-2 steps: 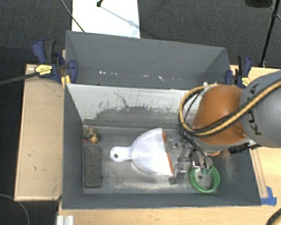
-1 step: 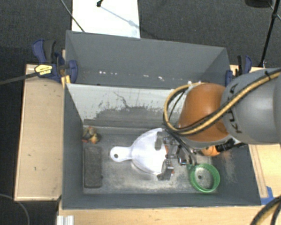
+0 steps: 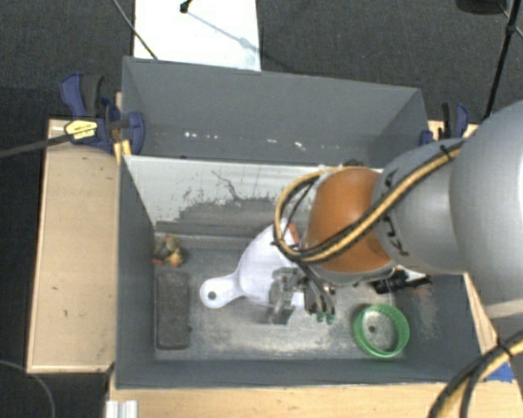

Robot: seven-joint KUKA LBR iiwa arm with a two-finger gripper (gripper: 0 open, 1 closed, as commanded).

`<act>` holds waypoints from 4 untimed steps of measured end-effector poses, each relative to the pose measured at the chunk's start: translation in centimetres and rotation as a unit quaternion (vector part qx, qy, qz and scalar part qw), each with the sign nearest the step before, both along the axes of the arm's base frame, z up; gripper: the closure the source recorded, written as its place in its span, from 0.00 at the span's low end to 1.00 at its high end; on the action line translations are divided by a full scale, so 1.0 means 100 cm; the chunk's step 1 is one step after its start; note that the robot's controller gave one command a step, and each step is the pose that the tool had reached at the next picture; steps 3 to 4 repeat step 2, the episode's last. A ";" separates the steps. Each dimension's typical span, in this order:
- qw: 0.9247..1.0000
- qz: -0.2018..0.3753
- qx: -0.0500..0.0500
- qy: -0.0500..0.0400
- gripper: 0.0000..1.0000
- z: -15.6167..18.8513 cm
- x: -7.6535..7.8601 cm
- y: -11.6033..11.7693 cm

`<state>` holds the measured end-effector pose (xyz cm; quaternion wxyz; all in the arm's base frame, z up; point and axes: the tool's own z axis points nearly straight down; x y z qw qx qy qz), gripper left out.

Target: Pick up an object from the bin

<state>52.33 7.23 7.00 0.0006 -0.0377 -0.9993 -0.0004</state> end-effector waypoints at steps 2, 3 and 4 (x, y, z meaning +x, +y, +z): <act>1.000 -0.029 0.000 -0.001 1.00 0.136 0.010 0.008; 1.000 -0.029 0.000 -0.001 1.00 0.136 0.010 0.008; 1.000 -0.029 0.000 -0.001 1.00 0.136 0.010 0.008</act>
Offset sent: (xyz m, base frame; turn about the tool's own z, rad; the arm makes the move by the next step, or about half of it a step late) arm 0.0091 0.0079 0.1359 0.0616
